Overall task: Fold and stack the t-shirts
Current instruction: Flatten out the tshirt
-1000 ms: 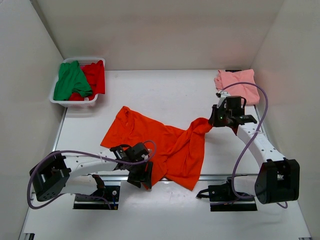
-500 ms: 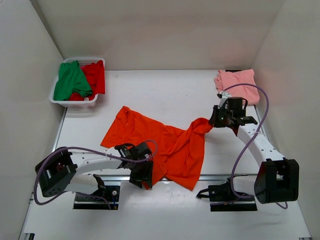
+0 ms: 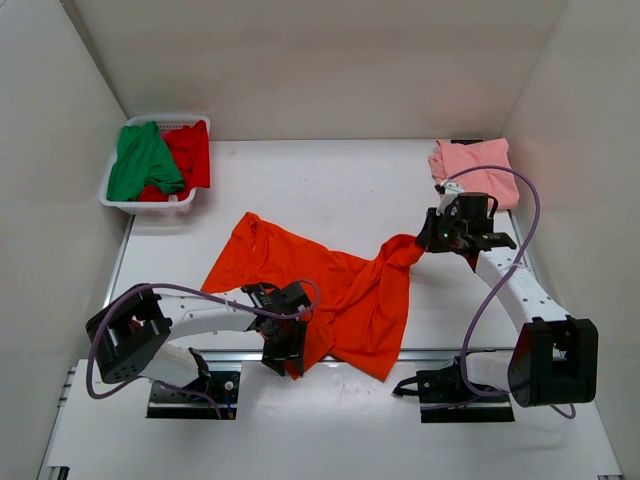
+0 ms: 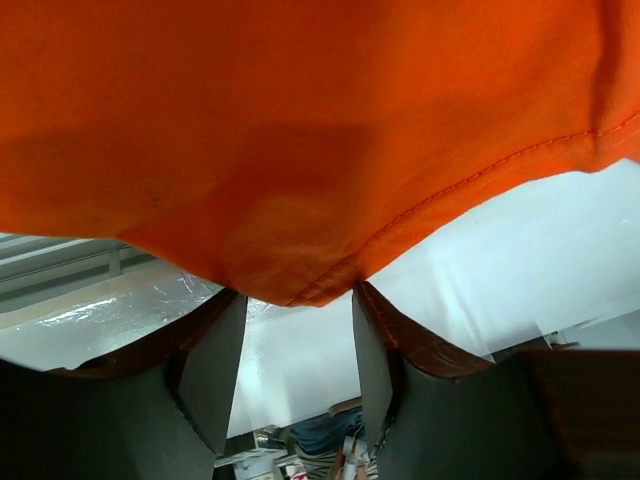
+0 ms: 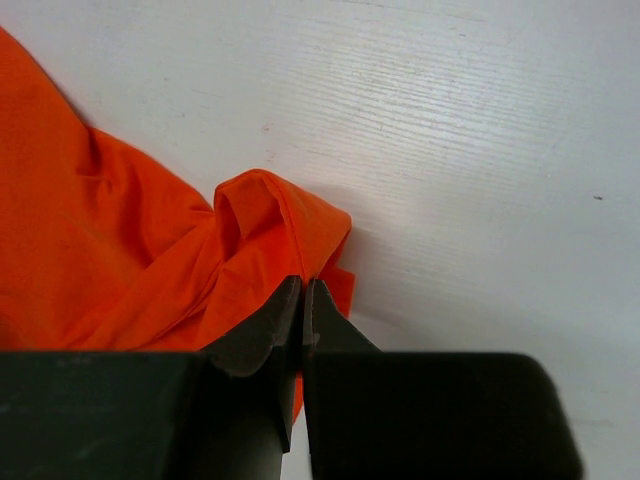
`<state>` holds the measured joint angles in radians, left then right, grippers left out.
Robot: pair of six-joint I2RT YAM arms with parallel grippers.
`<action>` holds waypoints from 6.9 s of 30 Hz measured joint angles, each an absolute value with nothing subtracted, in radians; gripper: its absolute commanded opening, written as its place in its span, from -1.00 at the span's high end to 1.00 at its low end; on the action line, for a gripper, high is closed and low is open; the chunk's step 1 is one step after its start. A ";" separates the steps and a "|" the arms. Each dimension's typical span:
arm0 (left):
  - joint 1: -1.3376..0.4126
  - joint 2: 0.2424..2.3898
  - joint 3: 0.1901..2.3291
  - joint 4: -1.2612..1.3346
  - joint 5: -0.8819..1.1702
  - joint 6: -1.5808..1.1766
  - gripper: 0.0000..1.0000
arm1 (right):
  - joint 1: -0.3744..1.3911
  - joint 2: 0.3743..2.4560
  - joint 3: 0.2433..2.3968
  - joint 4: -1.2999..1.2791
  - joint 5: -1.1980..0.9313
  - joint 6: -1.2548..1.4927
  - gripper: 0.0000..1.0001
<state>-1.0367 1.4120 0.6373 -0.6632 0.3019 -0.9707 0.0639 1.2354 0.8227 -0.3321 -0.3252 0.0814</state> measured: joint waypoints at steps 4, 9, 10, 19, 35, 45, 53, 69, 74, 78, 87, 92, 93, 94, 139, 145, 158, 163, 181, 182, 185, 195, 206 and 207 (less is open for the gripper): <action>-1.037 1.426 0.647 -0.674 0.296 -0.982 1.00 | 0.056 1.235 0.823 -0.322 -0.343 0.080 1.00; -1.036 1.434 0.656 -0.685 0.293 -0.992 1.00 | 0.031 1.235 0.823 -0.310 -0.366 0.078 1.00; -1.036 1.434 0.659 -0.689 0.291 -0.991 1.00 | 0.027 1.235 0.823 -0.308 -0.369 0.077 1.00; -0.837 1.325 0.839 -0.651 0.155 -0.886 1.00 | 0.010 1.214 0.823 -0.309 -0.385 0.074 1.00; -0.768 1.087 0.823 -0.698 0.194 -0.789 -0.07 | 0.011 1.090 0.868 -0.328 -0.380 0.086 1.00; -0.833 0.882 0.463 -0.663 0.288 -0.914 0.36 | 0.016 1.063 0.785 -0.336 -0.374 0.107 1.00; -0.941 1.033 0.445 -0.549 0.310 -0.970 -0.03 | 0.025 1.063 0.784 -0.328 -0.374 0.113 0.98; -1.007 1.393 0.633 -0.573 0.345 -0.903 0.26 | -0.025 1.063 0.774 -0.318 -0.413 0.111 1.00; -1.011 1.436 0.645 -0.580 0.344 -0.874 1.00 | -0.036 1.063 0.773 -0.308 -0.429 0.111 0.99; -1.006 1.435 0.654 -0.595 0.344 -0.860 1.00 | -0.036 1.063 0.771 -0.301 -0.438 0.111 1.00; -0.561 1.380 1.335 -0.889 0.220 -0.639 1.00 | -0.035 1.113 0.895 -0.350 -0.447 0.104 1.00; -0.281 1.377 1.879 -0.903 0.161 -0.557 1.00 | -0.040 1.147 1.157 -0.347 -0.464 0.114 1.00; -0.264 1.373 1.947 -0.905 0.161 -0.553 1.00 | -0.042 1.145 1.203 -0.337 -0.466 0.117 1.00; -0.256 1.364 1.989 -0.901 0.162 -0.551 1.00 | -0.042 1.143 1.247 -0.330 -0.467 0.120 1.00; -0.163 1.751 1.612 -0.276 0.225 -0.627 1.00 | -0.082 1.553 1.249 -0.148 -0.480 0.090 0.99; -0.163 2.368 2.235 -0.295 0.210 -0.591 0.93 | -0.019 2.060 1.664 -0.194 -0.434 0.054 0.89; -0.100 2.476 2.305 -0.322 0.188 -0.596 -0.41 | -0.002 2.239 1.875 -0.250 -0.183 0.046 -0.98; -0.121 1.998 1.721 -0.208 0.205 -0.584 -0.47 | 0.020 1.924 1.586 -0.186 -0.137 0.050 -0.97; -0.403 1.316 0.606 -0.401 0.197 -0.606 -0.44 | 0.010 1.494 0.910 -0.315 -0.089 0.233 -0.16; -0.402 1.292 0.580 -0.404 0.197 -0.618 -0.44 | 0.009 1.492 0.902 -0.315 -0.089 0.240 -0.17; -0.402 1.235 0.566 -0.403 0.190 -0.632 -0.45 | -0.006 1.481 0.888 -0.304 -0.094 0.255 -0.16; -0.440 1.300 0.567 -0.357 0.187 -0.667 -0.32 | -0.016 1.568 0.890 -0.283 -0.091 0.286 -0.26; -0.430 1.367 0.583 -0.323 0.200 -0.665 1.00 | -0.008 1.684 0.953 -0.314 -0.067 0.300 0.99; -0.423 1.364 0.598 -0.344 0.200 -0.657 1.00 | -0.008 1.682 0.957 -0.323 -0.068 0.296 1.00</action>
<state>-0.4229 1.3640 0.5976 -0.3435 0.1997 -0.6571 -0.0078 1.6817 0.9573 -0.3233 -0.0677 0.2958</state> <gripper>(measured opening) 0.017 0.018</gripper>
